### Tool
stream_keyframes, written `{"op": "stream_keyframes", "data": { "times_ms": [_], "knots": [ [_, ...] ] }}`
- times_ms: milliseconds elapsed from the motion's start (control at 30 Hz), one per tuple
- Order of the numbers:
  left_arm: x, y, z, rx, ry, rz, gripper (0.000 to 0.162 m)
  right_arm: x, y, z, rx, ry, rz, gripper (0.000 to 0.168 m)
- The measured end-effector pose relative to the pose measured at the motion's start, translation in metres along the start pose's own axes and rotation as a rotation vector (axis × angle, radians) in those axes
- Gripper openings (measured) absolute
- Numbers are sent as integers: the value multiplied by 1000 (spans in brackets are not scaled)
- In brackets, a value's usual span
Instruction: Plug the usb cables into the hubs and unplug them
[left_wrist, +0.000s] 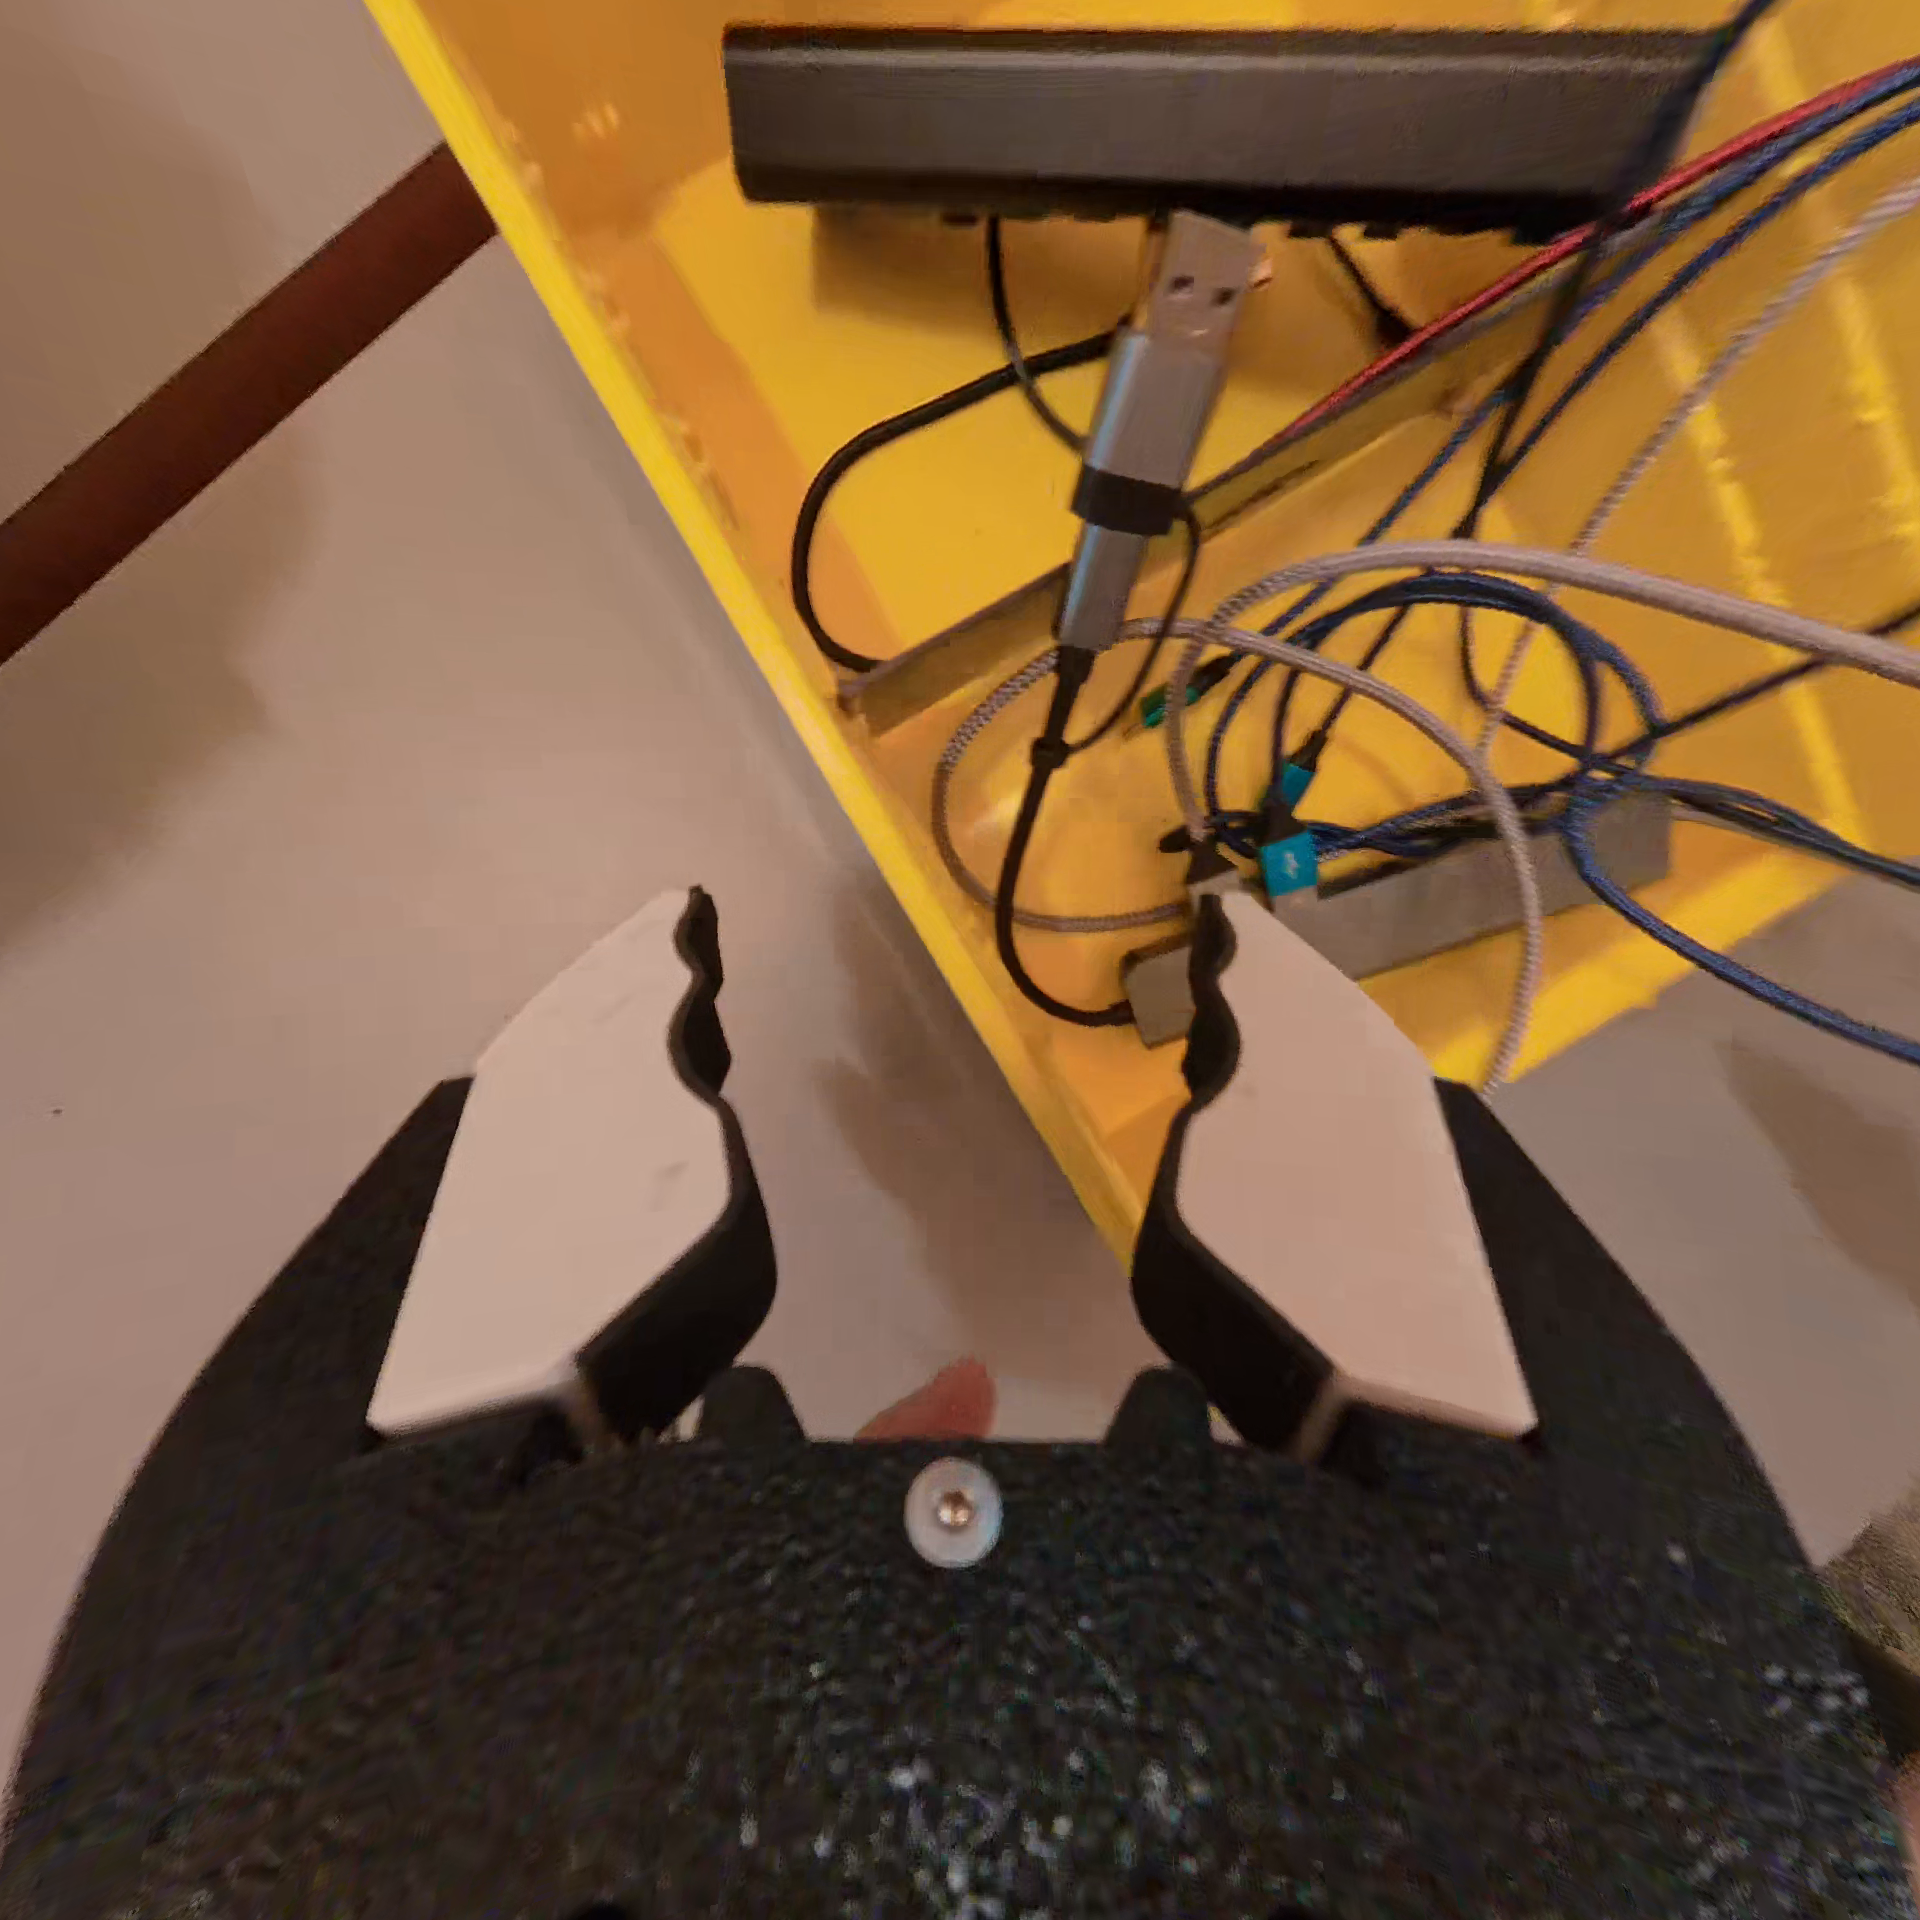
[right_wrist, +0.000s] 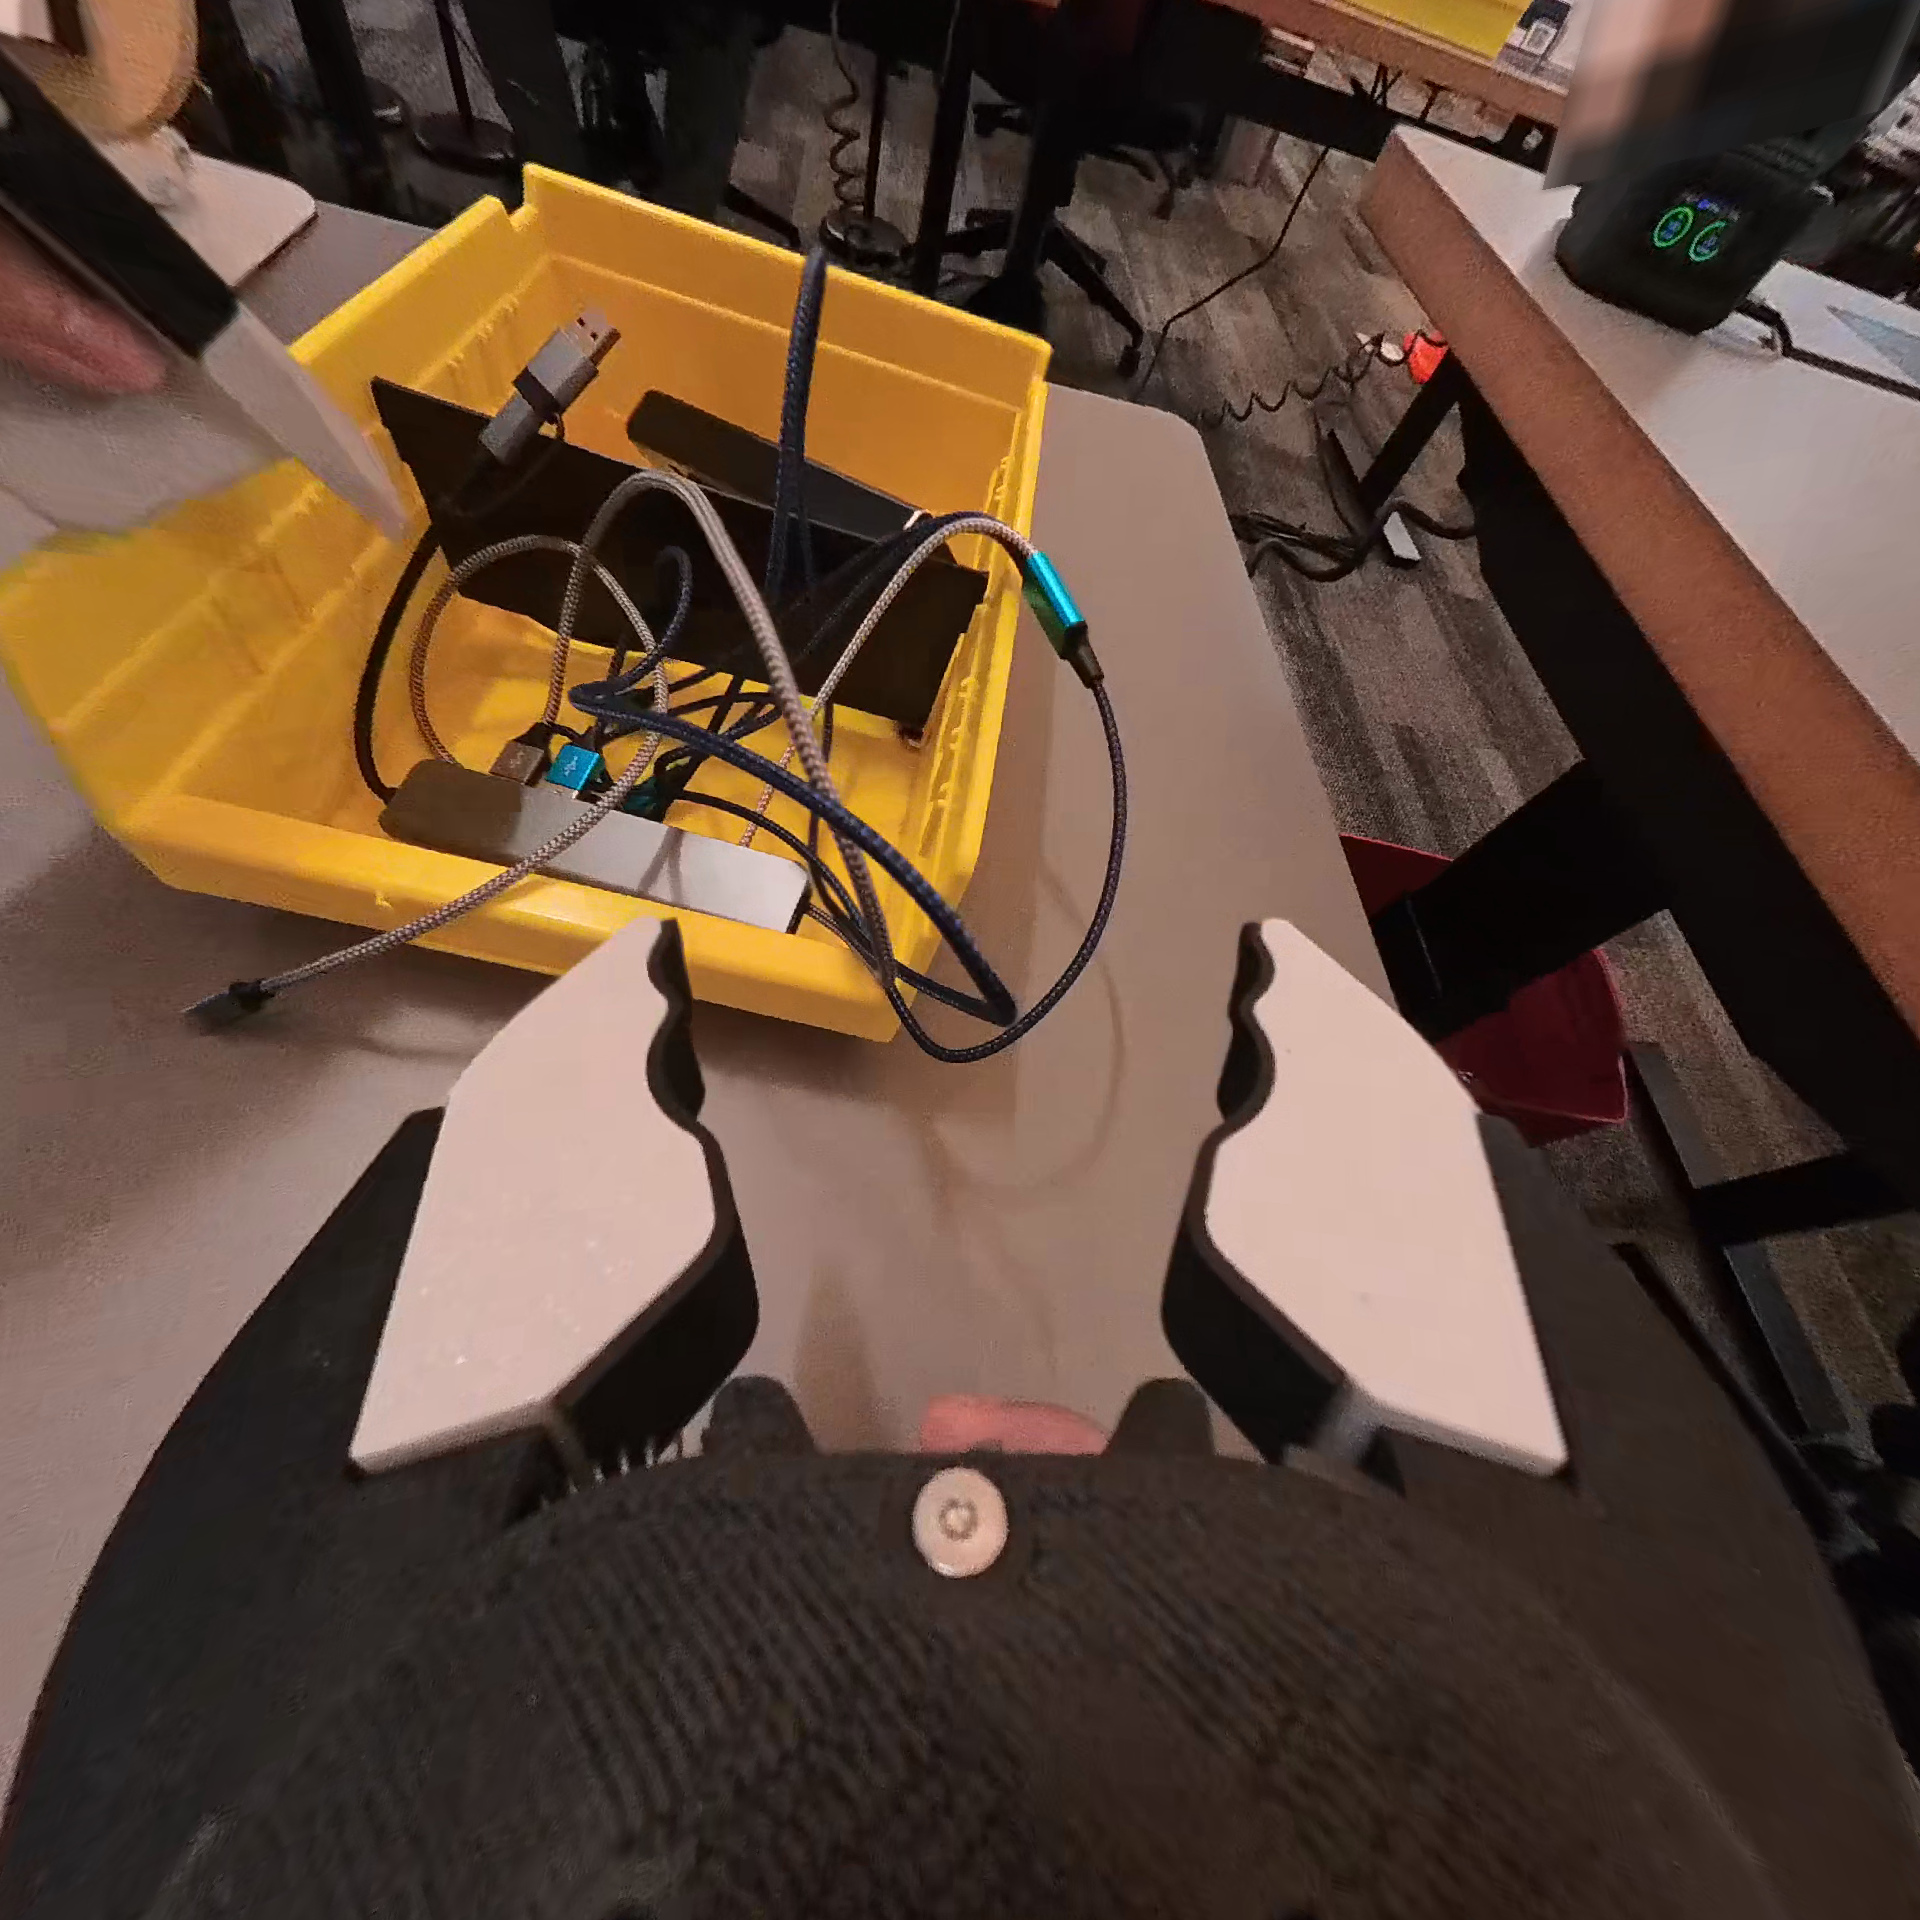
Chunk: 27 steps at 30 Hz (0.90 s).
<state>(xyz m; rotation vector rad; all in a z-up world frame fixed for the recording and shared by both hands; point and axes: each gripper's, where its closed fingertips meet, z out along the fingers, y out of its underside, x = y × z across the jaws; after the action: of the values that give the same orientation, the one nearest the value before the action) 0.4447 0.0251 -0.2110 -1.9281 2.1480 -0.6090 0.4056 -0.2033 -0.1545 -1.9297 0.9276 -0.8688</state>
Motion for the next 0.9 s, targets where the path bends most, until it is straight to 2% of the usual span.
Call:
{"op": "stream_keyframes", "data": {
  "times_ms": [100,133,200,300,367,433,567,633,700,767,833,900],
  "knots": [
    [-11,2,20,-59,-79,-7,79,4,1,0,-3,5,-2,99],
    [-12,4,27,-74,-81,-15,71,4,2,0,-4,7,-4,99],
    [-2,12,40,-114,7,-53,28,6,3,0,-8,15,-12,99],
    [-16,16,42,-69,-37,-94,12,8,5,-1,-14,20,-19,99],
    [-29,28,35,-74,-74,-33,10,9,2,-5,-2,15,-22,99],
    [-37,49,24,-72,-33,-8,9,7,-3,-11,16,-4,-18,103],
    [-60,119,-12,-71,-24,53,10,-29,-25,-26,92,-188,-9,109],
    [-74,163,-35,-63,-19,69,10,-67,-56,-52,220,-390,37,104],
    [-87,211,-60,-58,-18,70,10,-110,-91,-94,367,-637,97,90],
    [-99,260,-85,-59,-13,48,9,-156,-111,-135,440,-871,108,86],
    [-109,310,-110,-60,-21,17,9,-195,-117,-148,421,-943,54,87],
    [-116,358,-134,-61,-30,-28,9,-233,-122,-140,398,-919,-20,92]
  ]
}}
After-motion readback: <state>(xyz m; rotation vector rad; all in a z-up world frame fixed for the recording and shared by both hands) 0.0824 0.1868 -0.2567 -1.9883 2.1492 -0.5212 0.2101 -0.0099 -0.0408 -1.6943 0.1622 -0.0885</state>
